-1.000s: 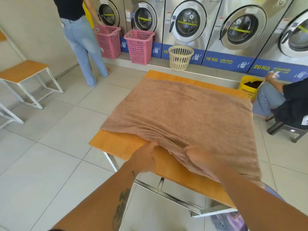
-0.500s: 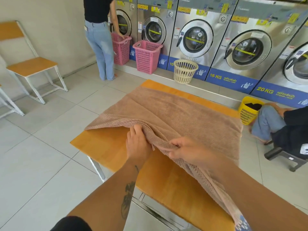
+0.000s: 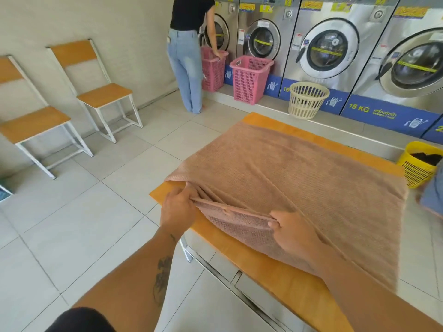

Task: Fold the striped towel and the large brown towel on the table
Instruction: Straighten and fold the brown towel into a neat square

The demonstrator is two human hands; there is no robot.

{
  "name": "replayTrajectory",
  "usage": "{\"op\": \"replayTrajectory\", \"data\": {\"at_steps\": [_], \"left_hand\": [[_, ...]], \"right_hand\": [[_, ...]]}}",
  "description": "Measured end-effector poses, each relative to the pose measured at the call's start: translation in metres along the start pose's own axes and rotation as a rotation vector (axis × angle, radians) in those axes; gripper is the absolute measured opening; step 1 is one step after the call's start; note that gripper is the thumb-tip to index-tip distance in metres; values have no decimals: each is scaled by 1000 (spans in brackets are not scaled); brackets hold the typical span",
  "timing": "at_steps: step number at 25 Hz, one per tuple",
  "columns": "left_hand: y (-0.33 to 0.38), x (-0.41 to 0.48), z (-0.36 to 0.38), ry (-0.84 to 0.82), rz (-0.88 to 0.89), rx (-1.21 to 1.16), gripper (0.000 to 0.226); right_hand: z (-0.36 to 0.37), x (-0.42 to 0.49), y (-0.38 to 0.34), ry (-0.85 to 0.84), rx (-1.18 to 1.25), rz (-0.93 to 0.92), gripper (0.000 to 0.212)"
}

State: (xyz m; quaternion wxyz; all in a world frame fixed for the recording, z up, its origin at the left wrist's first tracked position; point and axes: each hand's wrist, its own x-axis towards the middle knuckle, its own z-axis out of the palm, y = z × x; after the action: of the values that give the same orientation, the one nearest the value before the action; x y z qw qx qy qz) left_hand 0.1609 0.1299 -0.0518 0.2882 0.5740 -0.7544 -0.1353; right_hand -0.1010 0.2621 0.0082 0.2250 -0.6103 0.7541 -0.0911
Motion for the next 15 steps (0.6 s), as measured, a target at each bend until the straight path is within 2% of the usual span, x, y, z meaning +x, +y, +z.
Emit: {"op": "replayTrajectory", "data": {"at_steps": [3, 5, 8, 9, 11, 13, 15], "left_hand": [[-18, 16, -19, 32, 26, 9, 31], [-21, 30, -32, 29, 5, -16, 23], [-29, 50, -41, -17, 7, -225, 16], [-34, 57, -42, -70, 5, -300, 18], [-51, 73, -45, -236, 24, -360, 16], [-65, 88, -48, -398, 130, -321, 8], [-70, 100, -52, -522, 214, -351, 9]], "right_hand": [[14, 3, -20, 1, -51, -3, 31], [21, 7, -32, 27, -109, 13, 22], [30, 17, -40, 19, -202, 198, 7], [34, 19, -45, -42, -280, 312, 9], [46, 29, -61, -143, -411, 426, 37], [60, 47, -96, -218, -304, 394, 51], [66, 70, -145, -179, -85, 304, 41]]}}
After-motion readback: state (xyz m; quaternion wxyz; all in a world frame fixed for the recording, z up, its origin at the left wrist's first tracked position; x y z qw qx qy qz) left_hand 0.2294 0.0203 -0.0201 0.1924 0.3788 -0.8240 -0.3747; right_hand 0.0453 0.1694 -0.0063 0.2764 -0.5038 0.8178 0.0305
